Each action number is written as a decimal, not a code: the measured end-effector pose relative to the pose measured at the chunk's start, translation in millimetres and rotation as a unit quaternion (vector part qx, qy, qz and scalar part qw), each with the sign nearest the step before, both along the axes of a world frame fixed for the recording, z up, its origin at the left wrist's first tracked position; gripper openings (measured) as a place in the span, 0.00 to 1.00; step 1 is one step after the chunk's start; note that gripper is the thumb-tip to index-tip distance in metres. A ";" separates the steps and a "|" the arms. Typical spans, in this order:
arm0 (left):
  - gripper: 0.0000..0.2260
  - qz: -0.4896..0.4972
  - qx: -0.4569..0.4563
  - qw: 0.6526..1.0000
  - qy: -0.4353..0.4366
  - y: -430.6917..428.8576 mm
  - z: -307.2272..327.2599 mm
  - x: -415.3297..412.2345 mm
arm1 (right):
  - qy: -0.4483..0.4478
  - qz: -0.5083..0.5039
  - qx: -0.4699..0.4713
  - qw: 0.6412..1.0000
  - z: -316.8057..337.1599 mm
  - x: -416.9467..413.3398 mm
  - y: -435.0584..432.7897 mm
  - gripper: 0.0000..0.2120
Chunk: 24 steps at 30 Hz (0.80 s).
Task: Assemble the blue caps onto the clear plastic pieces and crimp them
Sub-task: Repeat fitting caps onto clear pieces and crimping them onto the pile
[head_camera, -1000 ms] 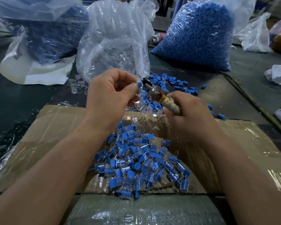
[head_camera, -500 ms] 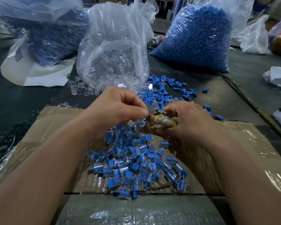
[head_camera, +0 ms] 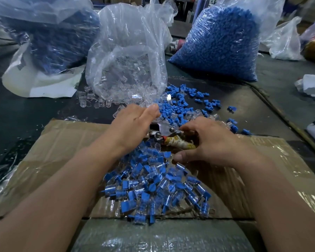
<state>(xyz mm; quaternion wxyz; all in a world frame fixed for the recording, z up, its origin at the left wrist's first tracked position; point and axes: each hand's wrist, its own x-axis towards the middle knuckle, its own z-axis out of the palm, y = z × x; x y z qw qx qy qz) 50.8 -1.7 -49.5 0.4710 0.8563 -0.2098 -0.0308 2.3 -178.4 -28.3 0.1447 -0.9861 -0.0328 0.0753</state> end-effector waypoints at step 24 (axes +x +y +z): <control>0.09 0.125 0.132 0.982 -0.051 7.1 1.3 6.0 | -0.257 -0.175 0.133 0.941 -0.8 4.5 -22.3 0.13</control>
